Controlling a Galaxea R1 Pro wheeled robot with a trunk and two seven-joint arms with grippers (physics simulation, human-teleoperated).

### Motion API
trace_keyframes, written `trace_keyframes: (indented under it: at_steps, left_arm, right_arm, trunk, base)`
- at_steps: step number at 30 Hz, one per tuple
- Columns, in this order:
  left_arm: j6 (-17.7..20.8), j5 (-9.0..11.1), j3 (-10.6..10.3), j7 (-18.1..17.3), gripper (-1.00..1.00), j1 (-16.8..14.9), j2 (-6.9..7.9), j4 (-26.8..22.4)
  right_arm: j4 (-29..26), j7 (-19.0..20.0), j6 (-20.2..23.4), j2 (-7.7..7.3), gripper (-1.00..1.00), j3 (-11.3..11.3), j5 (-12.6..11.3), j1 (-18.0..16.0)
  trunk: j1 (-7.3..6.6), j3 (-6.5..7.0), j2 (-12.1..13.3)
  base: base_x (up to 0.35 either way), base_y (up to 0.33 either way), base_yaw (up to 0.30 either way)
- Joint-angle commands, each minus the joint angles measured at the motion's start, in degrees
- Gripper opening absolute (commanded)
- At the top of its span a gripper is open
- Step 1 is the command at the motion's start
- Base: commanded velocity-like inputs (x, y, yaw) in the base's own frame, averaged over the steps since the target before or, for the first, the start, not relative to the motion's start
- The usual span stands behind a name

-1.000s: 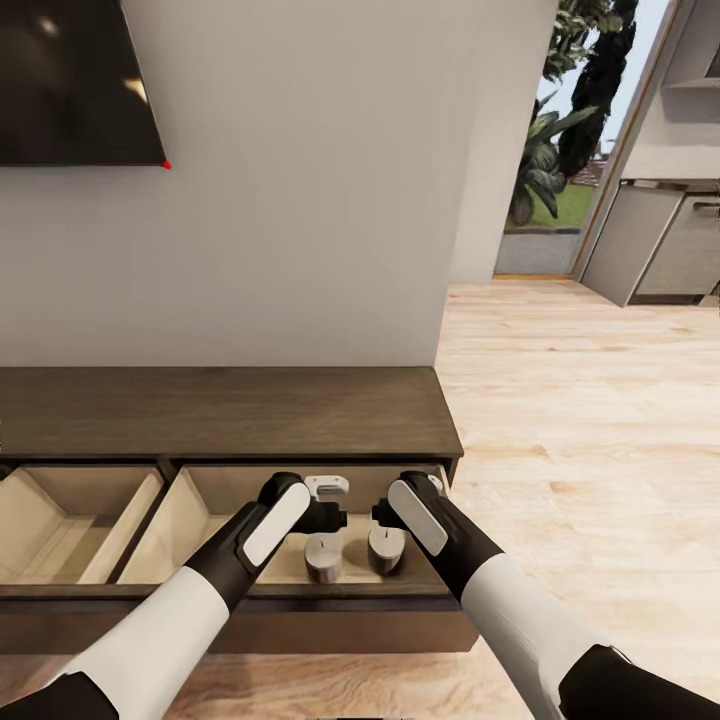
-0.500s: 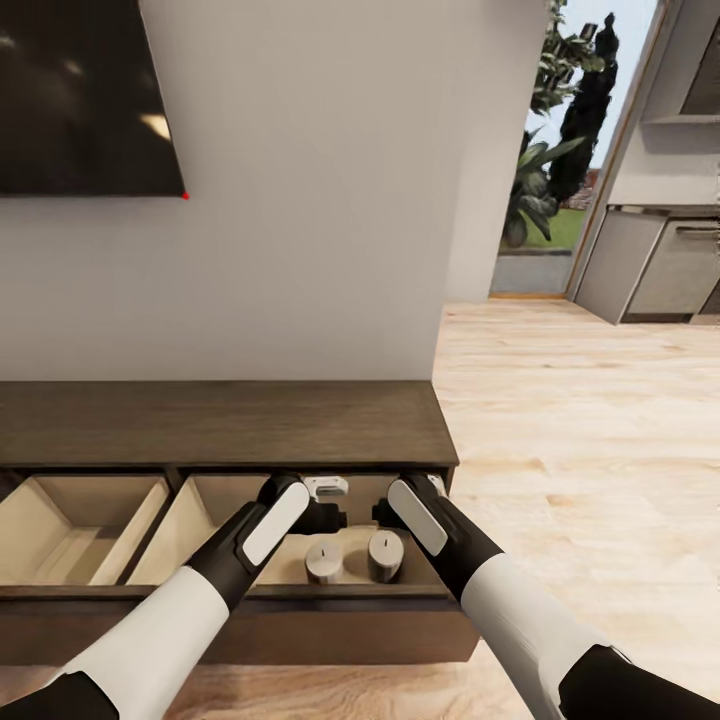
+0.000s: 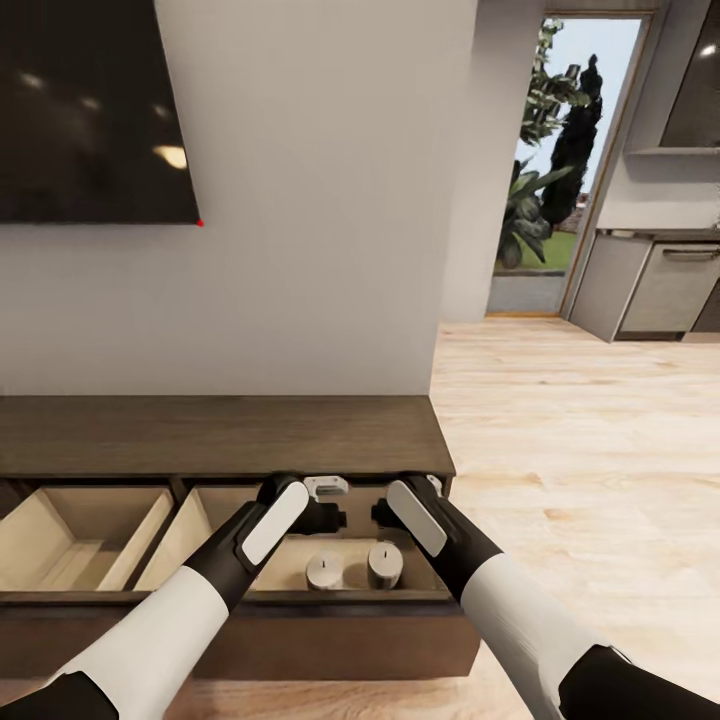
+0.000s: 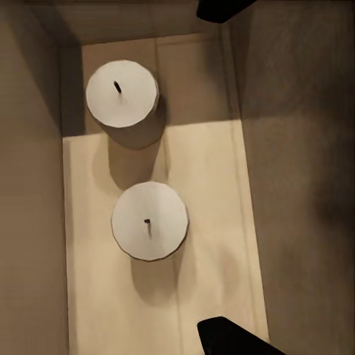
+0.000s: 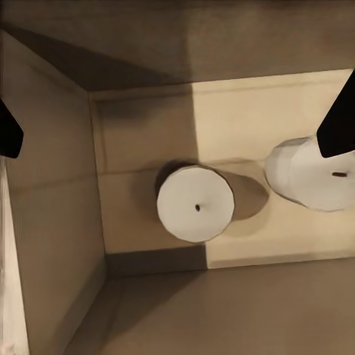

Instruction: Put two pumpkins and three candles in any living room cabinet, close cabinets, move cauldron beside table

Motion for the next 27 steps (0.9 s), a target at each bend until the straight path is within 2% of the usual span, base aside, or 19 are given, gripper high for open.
trace_keyframes:
  at_steps: [1, 5, 27]
  left_arm:
    - [0.04, 0.59, -0.10, 0.59, 1.00, -0.04, 0.02, -0.11]
    - [0.04, 0.59, -0.10, 0.57, 1.00, -0.04, 0.02, -0.34]
    - [0.12, 0.71, -0.01, 0.40, 1.00, -0.05, 0.11, -0.77]
  right_arm:
    - [-0.06, -0.54, 0.08, -0.02, 1.00, 0.25, -0.52, -0.06]
    - [-0.15, -0.54, 0.08, 0.00, 1.00, 0.83, -0.52, -0.06]
    - [-0.18, -0.54, 0.08, -0.11, 1.00, 0.90, -0.52, -0.06]
  trunk:
    - [-0.03, 0.17, -0.01]
    - [-0.14, 1.05, 0.05]
    - [-0.70, 5.93, 0.34]
  base:
    - [-0.001, 0.000, 0.000]
    - [0.000, 0.000, 0.000]
    - [0.000, 0.000, 0.000]
